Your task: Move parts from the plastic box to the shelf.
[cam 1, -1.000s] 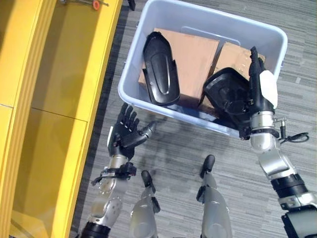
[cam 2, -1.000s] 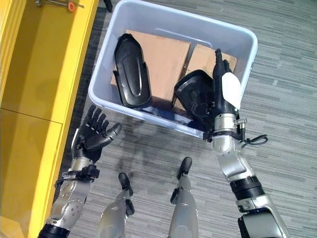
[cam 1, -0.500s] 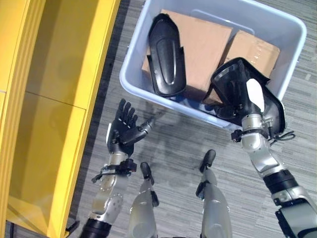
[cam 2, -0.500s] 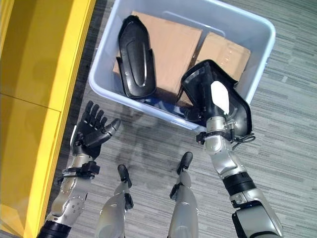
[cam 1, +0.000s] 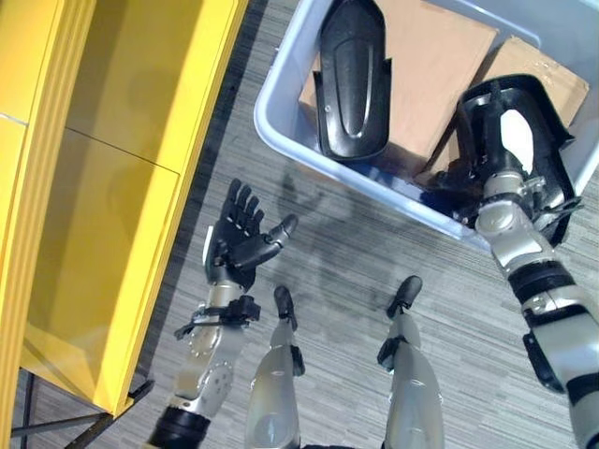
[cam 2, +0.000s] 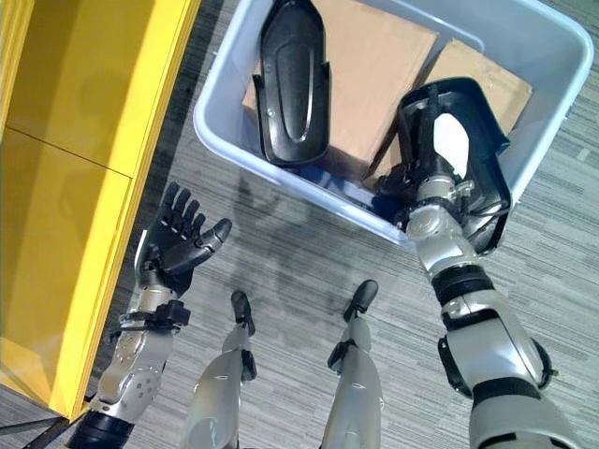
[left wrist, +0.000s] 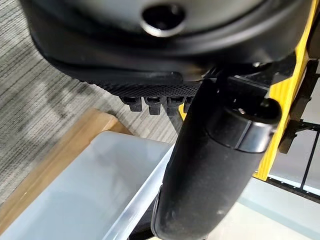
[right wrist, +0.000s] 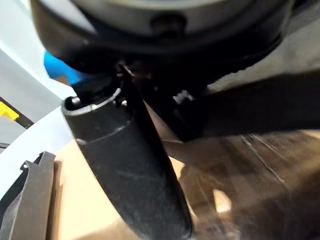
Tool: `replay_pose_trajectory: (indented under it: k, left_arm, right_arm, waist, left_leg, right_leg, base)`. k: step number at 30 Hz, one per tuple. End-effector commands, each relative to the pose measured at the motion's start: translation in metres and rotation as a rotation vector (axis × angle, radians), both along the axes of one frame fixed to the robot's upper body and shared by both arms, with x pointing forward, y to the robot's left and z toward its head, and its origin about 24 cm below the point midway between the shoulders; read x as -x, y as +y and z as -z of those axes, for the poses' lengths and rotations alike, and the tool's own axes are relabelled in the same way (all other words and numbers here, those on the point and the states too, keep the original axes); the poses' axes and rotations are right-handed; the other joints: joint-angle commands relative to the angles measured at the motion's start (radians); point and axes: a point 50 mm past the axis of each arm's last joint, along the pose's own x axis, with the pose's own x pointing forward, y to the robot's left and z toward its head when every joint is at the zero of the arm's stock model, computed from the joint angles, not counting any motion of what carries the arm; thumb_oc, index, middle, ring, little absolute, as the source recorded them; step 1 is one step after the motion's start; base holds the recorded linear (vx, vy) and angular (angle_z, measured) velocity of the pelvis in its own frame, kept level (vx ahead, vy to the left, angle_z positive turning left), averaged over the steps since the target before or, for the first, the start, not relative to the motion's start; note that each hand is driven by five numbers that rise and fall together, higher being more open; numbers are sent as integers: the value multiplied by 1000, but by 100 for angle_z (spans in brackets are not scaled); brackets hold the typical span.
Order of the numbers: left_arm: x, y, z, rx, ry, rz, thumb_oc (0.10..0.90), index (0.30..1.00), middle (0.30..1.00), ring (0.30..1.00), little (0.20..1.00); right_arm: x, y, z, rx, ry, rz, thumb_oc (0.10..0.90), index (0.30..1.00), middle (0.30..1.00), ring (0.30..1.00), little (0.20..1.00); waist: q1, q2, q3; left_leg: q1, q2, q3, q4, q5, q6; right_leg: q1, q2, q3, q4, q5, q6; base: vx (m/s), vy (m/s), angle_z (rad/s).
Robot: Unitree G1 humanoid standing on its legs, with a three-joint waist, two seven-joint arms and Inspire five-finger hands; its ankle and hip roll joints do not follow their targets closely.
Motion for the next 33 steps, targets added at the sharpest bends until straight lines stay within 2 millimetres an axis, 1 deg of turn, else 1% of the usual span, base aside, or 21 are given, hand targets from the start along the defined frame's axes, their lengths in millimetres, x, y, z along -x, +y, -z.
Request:
replay_pose_trajectory:
  k: [1, 2, 4, 7, 9, 10, 12, 17, 20, 21, 22, 24, 26, 27, 28, 29, 30, 31, 32, 33]
  left_arm:
    - [15, -5, -45, 13, -256, 47, 900, 1000, 1000, 1000, 1000]
    - [16, -7, -45, 15, -259, 58, 900, 1000, 1000, 1000, 1000]
    - [15, -7, -46, 18, -264, 65, 900, 1000, 1000, 1000, 1000]
    - [15, -10, -47, 21, -271, 79, 900, 1000, 1000, 1000, 1000]
    - [15, -10, -47, 23, -274, 82, 900, 1000, 1000, 1000, 1000]
    - [15, -11, -47, 24, -274, 85, 900, 1000, 1000, 1000, 1000]
    - [14, -11, -47, 25, -273, 87, 900, 1000, 1000, 1000, 1000]
    - [12, -12, -46, 22, -270, 94, 900, 1000, 1000, 1000, 1000]
    - [12, -12, -46, 22, -269, 95, 900, 1000, 1000, 1000, 1000]
    - [12, -10, -45, 26, -263, 89, 900, 1000, 1000, 1000, 1000]
    - [12, -10, -45, 26, -263, 89, 900, 1000, 1000, 1000, 1000]
    - [13, -10, -45, 28, -265, 87, 900, 1000, 1000, 1000, 1000]
    - [14, -6, -45, 27, -267, 71, 900, 1000, 1000, 1000, 1000]
    - [14, -5, -45, 27, -267, 71, 900, 1000, 1000, 1000, 1000]
    - [15, -4, -46, 25, -268, 65, 900, 1000, 1000, 1000, 1000]
    - [15, -3, -46, 25, -267, 58, 900, 1000, 1000, 1000, 1000]
    - [16, -1, -47, 19, -272, 53, 900, 1000, 1000, 1000, 1000]
    - [17, 1, -48, 16, -280, 44, 900, 1000, 1000, 1000, 1000]
    - [19, 4, -50, 20, -287, 36, 900, 1000, 1000, 1000, 1000]
    - [19, 4, -50, 21, -287, 36, 900, 1000, 1000, 1000, 1000]
  right_arm:
    - [-1, -5, -56, 81, -119, 6, 900, 1000, 1000, 1000, 1000]
    - [-1, -11, -65, 96, -120, 30, 900, 1000, 1000, 1000, 1000]
    - [-1, -16, -75, 115, -113, 48, 900, 1000, 1000, 1000, 1000]
    - [-2, -21, -77, 142, -76, 67, 900, 1000, 1000, 1000, 1000]
    - [-3, -22, -76, 148, -59, 69, 900, 1000, 1000, 1000, 1000]
    - [-4, -23, -70, 143, -25, 60, 900, 1000, 1000, 1000, 1000]
    - [-4, -23, -69, 141, -12, 53, 900, 1000, 1000, 1000, 1000]
    - [-7, -18, -60, 84, 31, -11, 900, 1000, 1000, 1000, 1000]
    - [-9, -3, -61, 73, 21, -95, 900, 1000, 1000, 1000, 1000]
    - [-9, 14, -66, 88, -4, -180, 900, 1000, 1000, 1000, 1000]
    - [-9, 14, -66, 88, -4, -180, 900, 1000, 1000, 1000, 1000]
    - [-8, 28, -70, 125, -25, -238, 900, 1000, 1000, 1000, 1000]
    - [-3, 53, -78, 216, -57, -347, 900, 1000, 1000, 1000, 1000]
    - [-3, 54, -78, 217, -56, -347, 900, 1000, 1000, 1000, 1000]
    - [-1, 62, -82, 276, -66, -378, 900, 1000, 1000, 1000, 1000]
    - [2, 67, -86, 320, -80, -392, 900, 1000, 1000, 1000, 1000]
    - [4, 73, -88, 406, -76, -404, 900, 1000, 1000, 1000, 1000]
    - [7, 80, -92, 521, -79, -413, 900, 1000, 1000, 1000, 1000]
    - [13, 86, -99, 677, -93, -412, 900, 1000, 1000, 1000, 1000]
    - [13, 86, -99, 679, -93, -412, 900, 1000, 1000, 1000, 1000]
  waist:
    - [15, 22, 1]
    - [22, 25, 1]
    - [32, 29, 1]
    - [41, 35, 1]
    - [43, 38, 1]
    - [49, 41, 1]
    - [50, 42, 1]
    - [59, 46, 1]
    - [60, 44, 1]
    - [60, 41, 1]
    - [60, 41, 1]
    - [60, 38, 1]
    - [55, 27, 1]
    - [55, 27, 1]
    - [53, 22, 1]
    - [51, 19, 1]
    - [51, 17, 1]
    - [50, 12, 1]
    - [49, 2, 1]
    - [48, 4, 1]
  left_leg:
    - [9, 56, -18, -51, 42, -16]
    - [4, 56, -21, -51, 42, -16]
    - [-5, 55, -26, -51, 43, -17]
    - [-10, 52, -29, -51, 44, -16]
    - [-11, 51, -31, -51, 45, -16]
    - [-15, 50, -34, -51, 46, -16]
    - [-17, 50, -34, -51, 46, -16]
    - [-18, 47, -37, -51, 45, -14]
    - [-19, 47, -39, -51, 46, -15]
    - [-22, 48, -41, -51, 47, -16]
    - [-22, 48, -41, -51, 47, -16]
    - [-24, 50, -42, -51, 47, -17]
    - [-26, 53, -43, -51, 47, -17]
    - [-26, 53, -43, -51, 47, -17]
    - [-27, 54, -42, -51, 47, -18]
    - [-27, 54, -41, -51, 48, -19]
    - [-27, 55, -42, -51, 48, -19]
    - [-26, 56, -42, -51, 48, -20]
    - [-25, 58, -44, -51, 46, -21]
    - [-25, 58, -44, -51, 46, -21]
  right_leg:
    - [-12, -30, 82, 99, -40, 94]
    - [-14, -31, 80, 102, -42, 96]
    - [-21, -34, 77, 105, -41, 97]
    - [-24, -37, 73, 108, -43, 97]
    - [-25, -37, 72, 109, -43, 97]
    - [-29, -39, 71, 113, -44, 97]
    - [-30, -39, 70, 114, -45, 98]
    - [-32, -41, 66, 116, -45, 98]
    - [-32, -41, 65, 112, -43, 97]
    - [-32, -39, 62, 109, -42, 97]
    - [-32, -40, 62, 109, -42, 97]
    - [-35, -39, 61, 110, -42, 97]
    - [-36, -36, 60, 110, -41, 96]
    - [-36, -36, 60, 110, -41, 96]
    - [-37, -36, 59, 110, -41, 96]
    - [-37, -35, 59, 110, -40, 96]
    - [-38, -34, 59, 110, -40, 96]
    - [-36, -34, 57, 110, -41, 96]
    - [-35, -33, 56, 111, -42, 96]
    - [-36, -33, 55, 112, -42, 96]
  base:
    - [-2, 5, 4]
    - [59, 15, 4]
    - [0, 0, 0]
    - [-2, 6, 4]
    - [-2, 5, 3]
    - [0, 0, 0]
    - [-1, 4, 2]
    - [-7, 8, 7]
    - [-4, 3, -1]
    - [-9, 3, -4]
    - [0, 0, 0]
    - [0, 0, 0]
    - [0, 0, 0]
    - [0, 0, 0]
    - [0, 0, 0]
    - [0, 0, 0]
    - [0, 0, 0]
    - [0, 0, 0]
    - [0, 0, 0]
    - [0, 0, 0]
